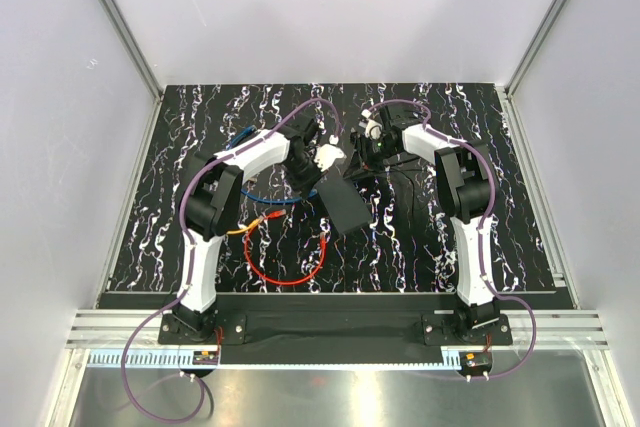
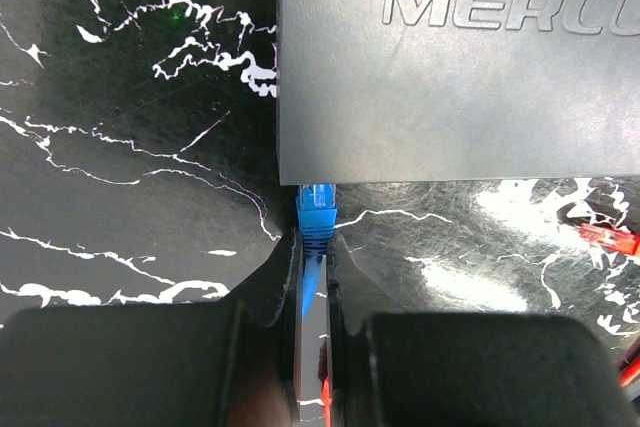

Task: Insert the plug into the switch port

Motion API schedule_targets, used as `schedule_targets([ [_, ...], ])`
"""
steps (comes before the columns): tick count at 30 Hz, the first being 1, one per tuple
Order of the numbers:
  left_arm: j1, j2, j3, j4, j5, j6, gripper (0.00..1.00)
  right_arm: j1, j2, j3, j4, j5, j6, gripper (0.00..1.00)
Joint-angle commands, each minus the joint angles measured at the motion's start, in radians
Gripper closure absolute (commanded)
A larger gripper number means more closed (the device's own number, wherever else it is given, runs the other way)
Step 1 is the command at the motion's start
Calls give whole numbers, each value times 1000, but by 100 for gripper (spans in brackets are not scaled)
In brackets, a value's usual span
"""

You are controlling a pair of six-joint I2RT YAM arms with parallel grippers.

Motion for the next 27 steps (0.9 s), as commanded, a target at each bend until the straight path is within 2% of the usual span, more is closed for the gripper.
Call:
schedule_targets([
  [1,-59,-17,110,262,138,-29,100,82,3,-12,14,-93,26,73],
  [8,-75,21,156,259,158,-44,100,89,6,-32,42,-120,64,73],
  [16,-87,46,172,328,191,-90,100,93,17,-47,73,-151,107,75],
  [27,-101,3,193,382,192,-136,100,101,-6,-82,88,-140,105,75],
])
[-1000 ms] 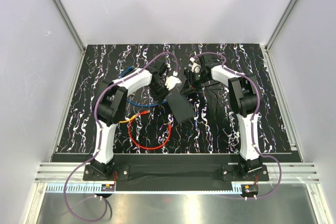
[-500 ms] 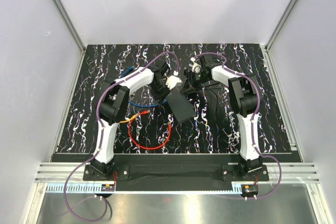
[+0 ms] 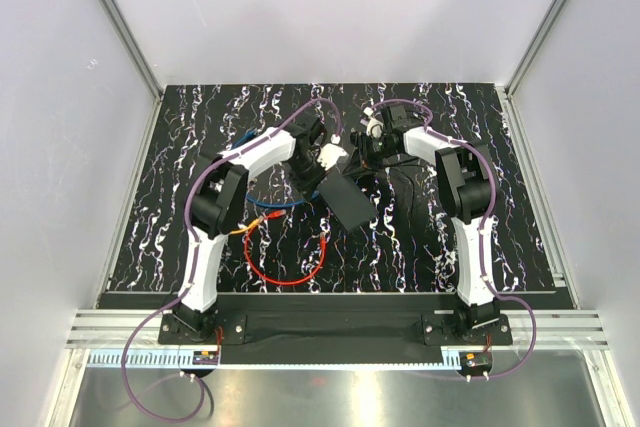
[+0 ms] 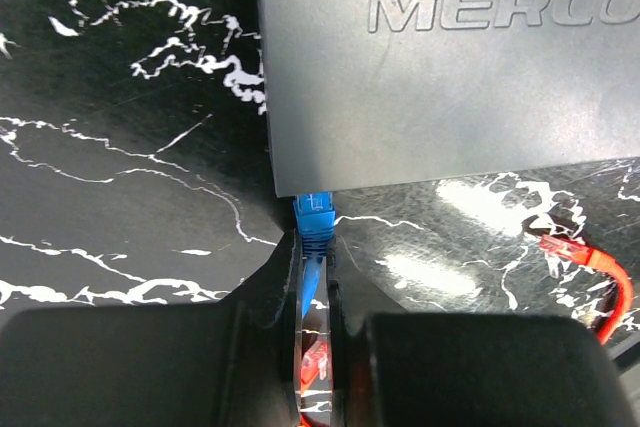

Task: Insert the plug into the switch port

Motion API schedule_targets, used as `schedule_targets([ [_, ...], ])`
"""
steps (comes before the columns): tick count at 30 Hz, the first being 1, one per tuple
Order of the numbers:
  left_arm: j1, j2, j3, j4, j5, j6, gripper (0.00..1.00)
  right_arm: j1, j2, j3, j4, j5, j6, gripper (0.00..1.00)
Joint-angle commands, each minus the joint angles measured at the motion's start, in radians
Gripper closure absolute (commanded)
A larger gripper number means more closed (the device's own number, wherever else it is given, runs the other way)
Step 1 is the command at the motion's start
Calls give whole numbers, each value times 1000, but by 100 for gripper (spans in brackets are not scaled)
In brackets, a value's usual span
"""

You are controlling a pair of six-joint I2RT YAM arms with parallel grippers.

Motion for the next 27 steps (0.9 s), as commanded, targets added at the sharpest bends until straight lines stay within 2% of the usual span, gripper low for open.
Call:
schedule_targets([
  [1,-82,-38,110,481,199,-41,100,104,-1,-43,-19,-128,63,75],
  [13,-82,17,136,604,114,-124,100,104,-4,-75,-6,-136,80,75],
  [18,-80,2,144,580,120,-112,100,105,-15,-86,-19,-122,59,74],
  [23,-82,-60,24,566,151,-54,100,72,-35,-40,-64,-87,3,71],
  [27,-80,-135,-103,563,162,-3,100,24,-42,6,-130,-58,-38,64],
])
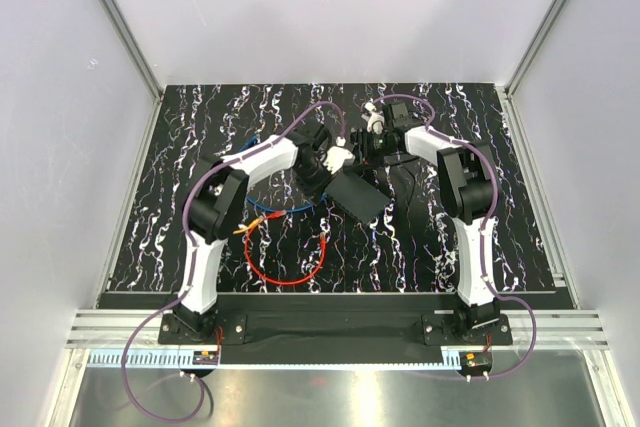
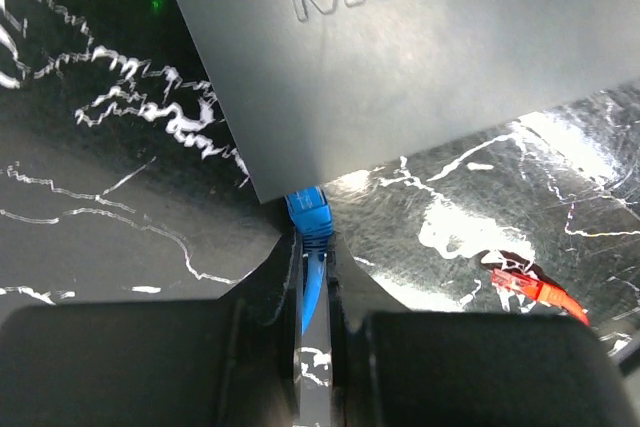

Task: Insert the plug into the switch port

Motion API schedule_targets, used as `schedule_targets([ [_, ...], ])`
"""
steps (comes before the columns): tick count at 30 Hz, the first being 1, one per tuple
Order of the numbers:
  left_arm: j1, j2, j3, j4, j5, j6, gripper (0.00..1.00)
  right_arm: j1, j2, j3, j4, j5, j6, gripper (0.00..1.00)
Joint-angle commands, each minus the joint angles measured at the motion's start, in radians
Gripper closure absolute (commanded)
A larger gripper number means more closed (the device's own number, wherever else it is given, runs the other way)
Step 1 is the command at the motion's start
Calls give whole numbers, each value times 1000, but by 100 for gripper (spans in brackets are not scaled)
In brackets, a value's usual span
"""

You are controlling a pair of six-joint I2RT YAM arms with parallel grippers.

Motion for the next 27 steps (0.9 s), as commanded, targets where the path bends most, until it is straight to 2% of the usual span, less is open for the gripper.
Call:
schedule_targets([
  [1,-44,-103,-55,447,135,84,100,21,-28,26,-207,-99,-28,61],
  [11,-42,-100,-77,401,148,142,100,-9,-61,152,-324,-59,-131,45],
  [21,-42,-77,-54,350,179,185,100,-85,-19,374,-579,4,-425,45],
  [24,-41,-68,-39,335,191,193,100,-131,0,413,-621,13,-511,48],
  [27,-42,-60,-27,326,199,199,100,-160,0,425,-662,30,-641,62],
])
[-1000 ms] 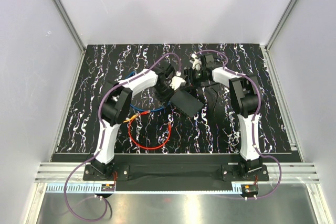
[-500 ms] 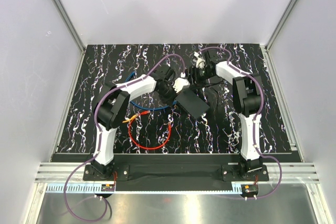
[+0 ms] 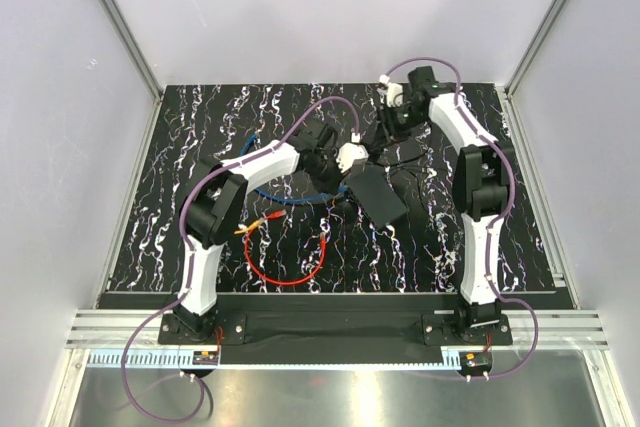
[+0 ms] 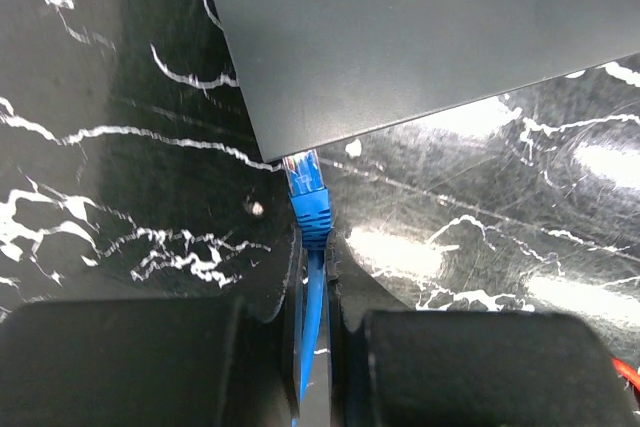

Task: Insert the plug into the switch port

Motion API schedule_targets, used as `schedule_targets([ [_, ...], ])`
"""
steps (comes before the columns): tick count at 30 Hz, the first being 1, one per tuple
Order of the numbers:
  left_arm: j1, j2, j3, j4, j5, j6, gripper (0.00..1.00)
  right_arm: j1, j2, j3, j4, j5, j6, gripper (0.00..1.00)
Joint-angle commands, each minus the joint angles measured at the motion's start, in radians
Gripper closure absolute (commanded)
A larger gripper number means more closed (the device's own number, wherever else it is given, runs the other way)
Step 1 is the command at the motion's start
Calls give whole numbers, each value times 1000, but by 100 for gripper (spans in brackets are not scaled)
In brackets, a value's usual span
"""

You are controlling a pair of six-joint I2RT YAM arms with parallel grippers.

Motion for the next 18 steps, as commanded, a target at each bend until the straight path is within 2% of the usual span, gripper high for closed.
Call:
schedule_targets([
  [1,-8,-1,58,56,75,36,100,-49,-7,34,-113,17,-214,65],
  [3,-8,4,72,40,76,39,100,-53,-25,6,-130,66,-328,72],
  [7,-8,33,103,3,76,67,100,-54,-50,-67,-167,114,-446,77],
  [14,-4,56,120,-25,102,96,100,-54,-111,-276,-95,86,-534,76],
  [18,-1,59,126,-46,113,130,100,-52,-122,-342,-57,56,-572,75],
])
